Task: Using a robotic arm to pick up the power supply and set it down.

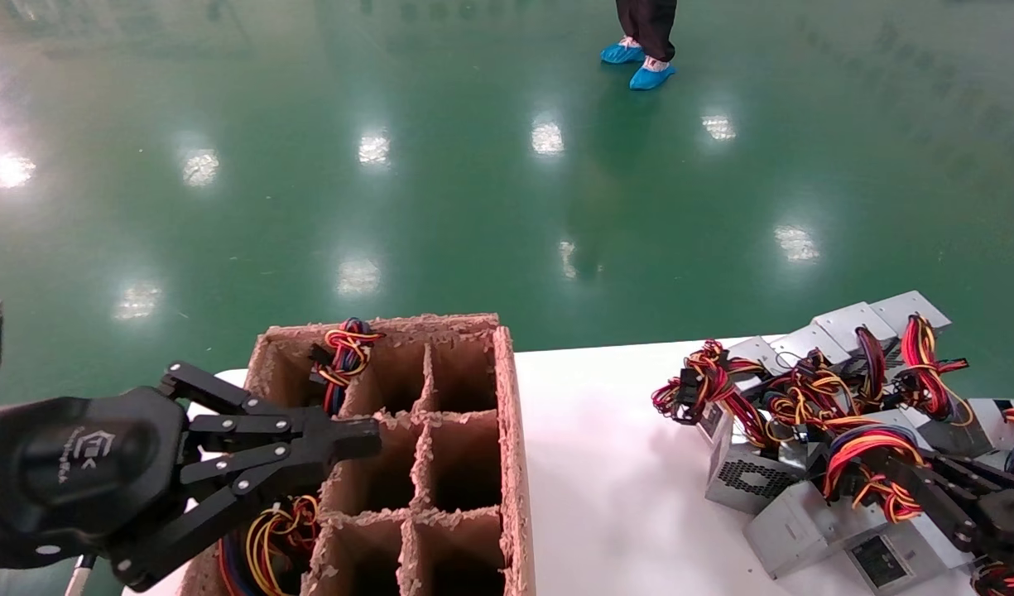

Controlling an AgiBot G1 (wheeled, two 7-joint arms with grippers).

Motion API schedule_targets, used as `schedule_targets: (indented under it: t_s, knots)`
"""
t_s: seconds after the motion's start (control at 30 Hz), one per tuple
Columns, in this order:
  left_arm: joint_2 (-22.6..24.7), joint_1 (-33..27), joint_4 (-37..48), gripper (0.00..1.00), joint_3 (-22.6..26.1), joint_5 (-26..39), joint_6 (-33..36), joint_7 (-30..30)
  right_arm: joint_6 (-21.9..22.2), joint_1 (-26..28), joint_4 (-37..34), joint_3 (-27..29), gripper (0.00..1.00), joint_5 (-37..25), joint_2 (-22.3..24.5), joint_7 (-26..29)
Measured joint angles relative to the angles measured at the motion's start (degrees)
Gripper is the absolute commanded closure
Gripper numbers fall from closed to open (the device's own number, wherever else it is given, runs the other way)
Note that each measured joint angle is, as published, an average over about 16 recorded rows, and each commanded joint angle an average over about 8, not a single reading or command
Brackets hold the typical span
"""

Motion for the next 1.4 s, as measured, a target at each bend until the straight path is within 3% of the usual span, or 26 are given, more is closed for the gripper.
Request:
schedule_targets:
  t_s: [0.97,1.4]
  knots:
    - [0.0,0.0,0.0,1.00,0.0,0.0,0.0,0.0,-5.7,1.7,0.0,1.3,0.00,-4.6,1.5,1.0]
    - [0.0,0.0,0.0,1.00,0.0,0.0,0.0,0.0,-12.3,3.5,-0.6,7.6,0.00,-12.0,-2.3,4.4]
